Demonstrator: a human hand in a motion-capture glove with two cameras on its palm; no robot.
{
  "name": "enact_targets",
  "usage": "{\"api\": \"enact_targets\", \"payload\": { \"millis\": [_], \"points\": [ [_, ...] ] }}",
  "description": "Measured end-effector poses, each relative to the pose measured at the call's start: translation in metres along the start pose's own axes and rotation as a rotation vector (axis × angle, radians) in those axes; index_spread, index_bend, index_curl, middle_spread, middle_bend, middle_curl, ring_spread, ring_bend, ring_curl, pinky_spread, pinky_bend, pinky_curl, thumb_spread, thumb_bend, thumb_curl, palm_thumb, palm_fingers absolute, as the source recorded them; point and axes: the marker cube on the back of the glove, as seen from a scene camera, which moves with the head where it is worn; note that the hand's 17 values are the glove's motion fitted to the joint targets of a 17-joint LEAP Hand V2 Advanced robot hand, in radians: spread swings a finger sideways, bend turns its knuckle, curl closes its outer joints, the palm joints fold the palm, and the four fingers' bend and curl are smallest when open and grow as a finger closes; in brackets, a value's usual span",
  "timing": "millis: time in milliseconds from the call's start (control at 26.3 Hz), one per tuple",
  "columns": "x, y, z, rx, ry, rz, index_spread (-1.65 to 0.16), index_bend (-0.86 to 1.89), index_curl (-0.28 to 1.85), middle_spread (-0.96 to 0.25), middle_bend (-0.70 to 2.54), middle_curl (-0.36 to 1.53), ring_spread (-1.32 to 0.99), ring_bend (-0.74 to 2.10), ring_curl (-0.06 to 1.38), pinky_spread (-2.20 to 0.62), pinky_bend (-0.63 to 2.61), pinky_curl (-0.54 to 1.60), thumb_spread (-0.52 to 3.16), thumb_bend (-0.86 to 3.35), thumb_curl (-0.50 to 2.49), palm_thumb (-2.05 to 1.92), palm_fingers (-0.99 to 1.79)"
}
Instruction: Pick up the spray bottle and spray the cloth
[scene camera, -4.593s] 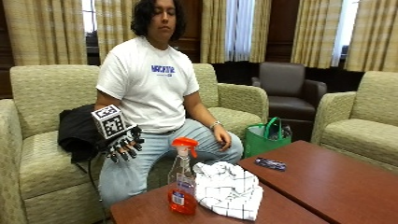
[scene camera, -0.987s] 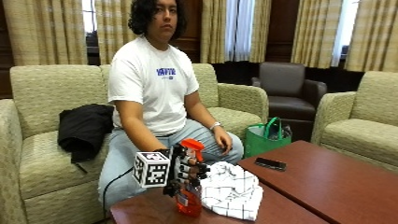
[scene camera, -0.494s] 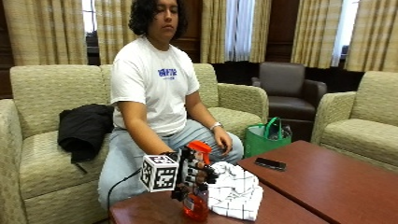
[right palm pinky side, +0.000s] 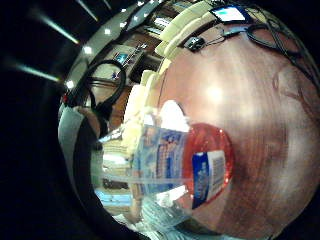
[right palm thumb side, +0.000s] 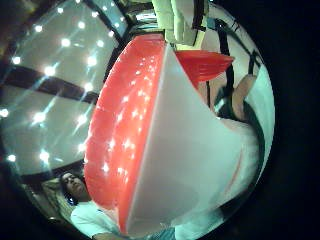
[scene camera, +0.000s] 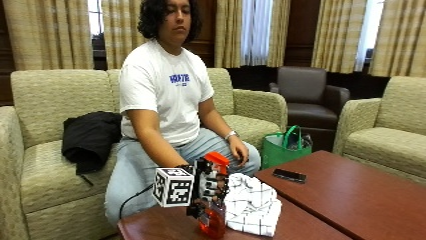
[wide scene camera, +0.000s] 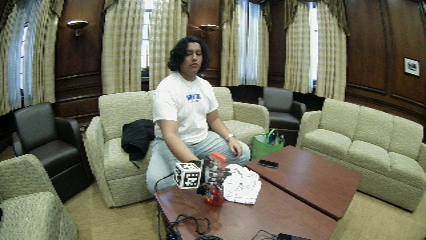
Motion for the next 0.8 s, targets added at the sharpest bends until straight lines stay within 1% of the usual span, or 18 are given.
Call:
{"api": "enact_targets", "payload": {
  "millis": [38, 152, 342, 607, 797],
  "points": [
    [0.000, 0.000, 0.000, 0.005, 0.005, -0.011, -0.30, 0.22, 0.27, -0.17, 0.35, 0.41, -0.17, 0.66, 0.39, -0.16, 0.43, 0.36, 0.95, 0.03, 0.39, 0.73, 1.39],
    [-0.001, -0.001, 0.000, 0.025, 0.022, -0.042, -0.28, 0.27, 0.30, -0.16, 0.49, 0.47, -0.16, 0.66, 0.41, -0.20, 0.41, 0.38, 0.90, 0.04, 0.44, 0.78, 1.48],
    [-0.001, 0.003, 0.001, 0.055, 0.042, -0.065, -0.26, 0.34, 0.37, -0.15, 0.56, 0.50, -0.17, 0.68, 0.43, -0.24, 0.43, 0.39, 0.80, 0.03, 0.50, 0.83, 1.47],
    [-0.003, 0.011, -0.002, 0.074, 0.028, -0.037, -0.24, 0.39, 0.43, -0.14, 0.62, 0.53, -0.17, 0.71, 0.45, -0.26, 0.46, 0.40, 0.70, -0.01, 0.56, 0.86, 1.43],
    [-0.018, 0.030, -0.023, 0.019, -0.043, -0.006, -0.23, 0.40, 0.46, -0.13, 0.64, 0.54, -0.17, 0.72, 0.46, -0.27, 0.47, 0.41, 0.66, -0.01, 0.60, 0.88, 1.41]
  ]
}}
